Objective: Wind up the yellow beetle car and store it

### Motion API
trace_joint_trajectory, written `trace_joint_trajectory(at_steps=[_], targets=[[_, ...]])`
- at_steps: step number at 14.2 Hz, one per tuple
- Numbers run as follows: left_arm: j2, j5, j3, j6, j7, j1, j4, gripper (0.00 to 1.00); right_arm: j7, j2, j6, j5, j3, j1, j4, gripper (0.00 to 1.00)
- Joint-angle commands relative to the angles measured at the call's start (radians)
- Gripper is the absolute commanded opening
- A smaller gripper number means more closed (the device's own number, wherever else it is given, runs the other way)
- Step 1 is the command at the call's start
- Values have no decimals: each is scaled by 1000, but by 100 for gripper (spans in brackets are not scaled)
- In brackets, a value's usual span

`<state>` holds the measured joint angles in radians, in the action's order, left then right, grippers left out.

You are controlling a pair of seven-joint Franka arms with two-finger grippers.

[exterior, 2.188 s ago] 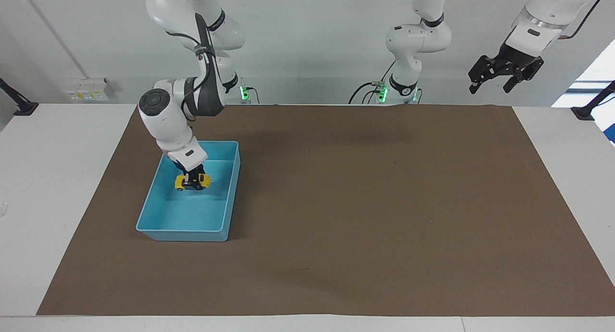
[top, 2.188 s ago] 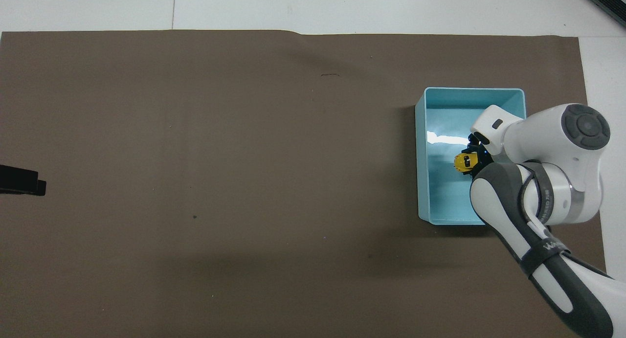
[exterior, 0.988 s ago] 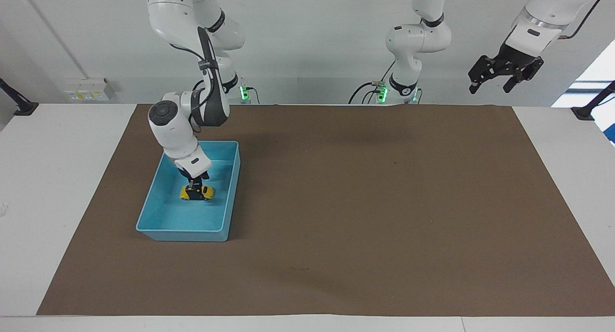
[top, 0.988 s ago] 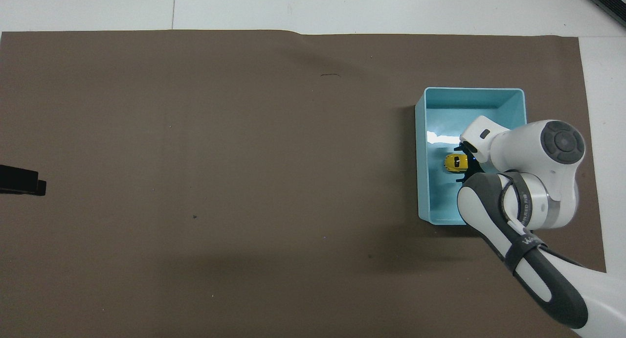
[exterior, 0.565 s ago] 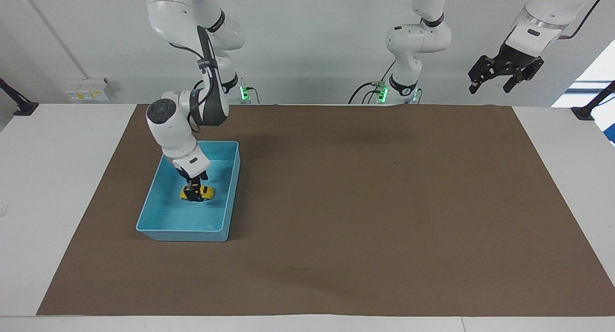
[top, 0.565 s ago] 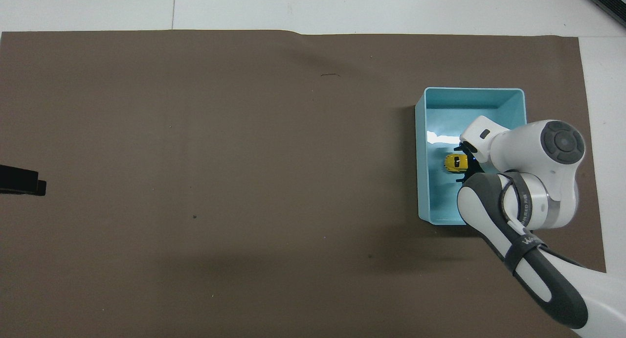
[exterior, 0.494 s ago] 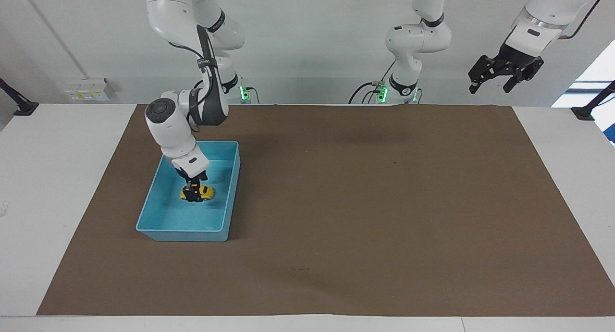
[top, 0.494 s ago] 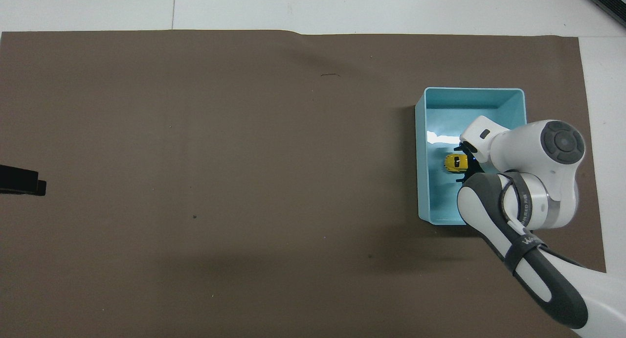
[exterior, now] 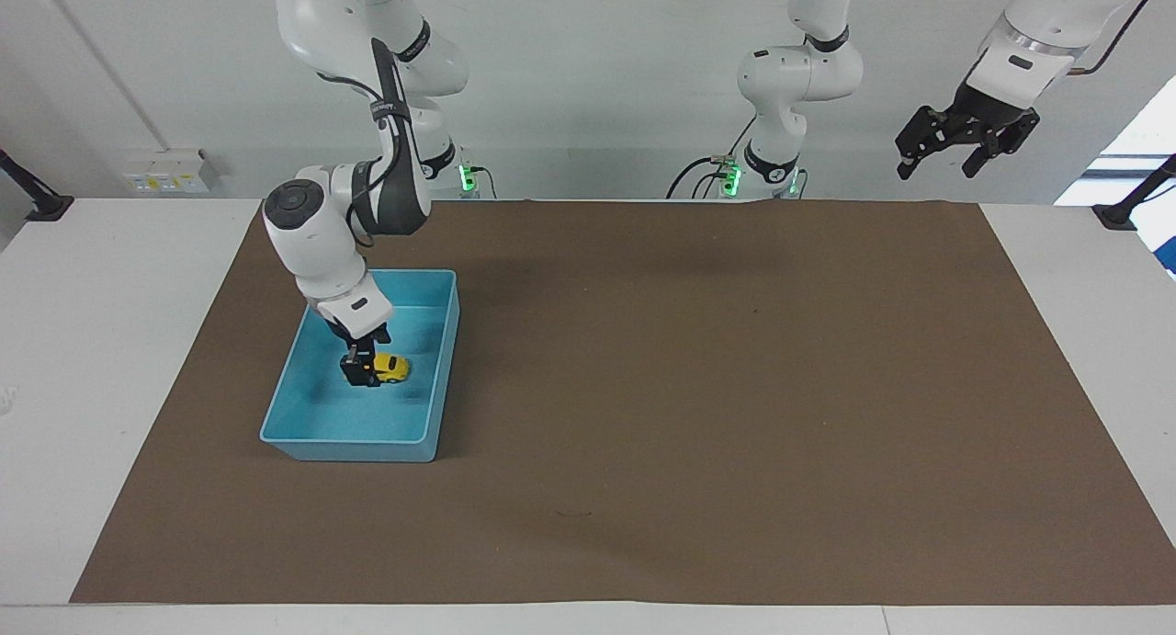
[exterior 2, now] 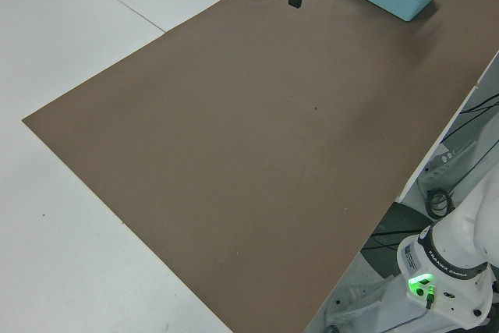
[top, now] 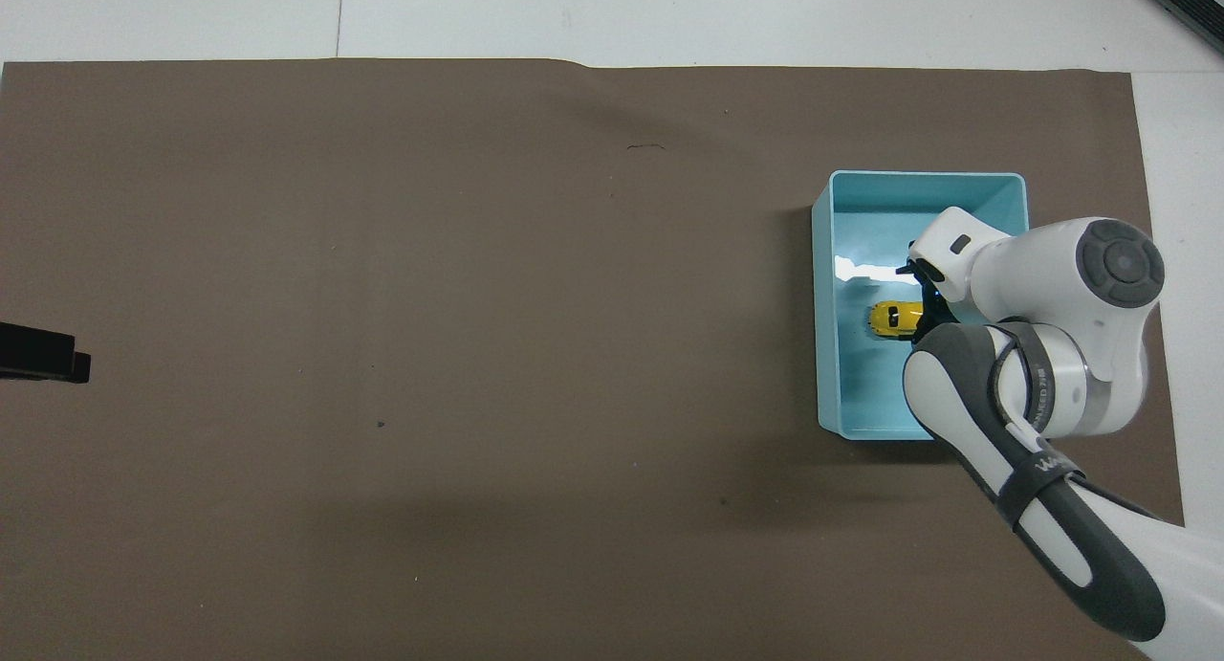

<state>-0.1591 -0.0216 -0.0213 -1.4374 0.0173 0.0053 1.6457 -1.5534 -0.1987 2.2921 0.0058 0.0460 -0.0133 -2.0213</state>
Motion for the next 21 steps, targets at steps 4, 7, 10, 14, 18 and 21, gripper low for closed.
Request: trace_joint_trajectory(at_steps=[4,7,10,14,18,21], targets=[[-13,-6,-3,6,-11,10,8,100,39,25,-129,0,11,3,90,100],[-13,-6,-3,6,-11,10,8,100,42,53,-216,2,11,-8,136,100],[-13,-6,-3,6,-11,10,8,100,142,65,-341,0,8,-11,225,100],[-13,-6,-3,6,-11,10,8,100,312,107,-390,2,8,-13,233,100],[-13,-6,-3,6,-11,10,8,100,513,116,-475,-1,20,-8,297,100],[-13,-6,-3,5,-11,10,8,100,622,127,-552,-18,18,-7,360,100]])
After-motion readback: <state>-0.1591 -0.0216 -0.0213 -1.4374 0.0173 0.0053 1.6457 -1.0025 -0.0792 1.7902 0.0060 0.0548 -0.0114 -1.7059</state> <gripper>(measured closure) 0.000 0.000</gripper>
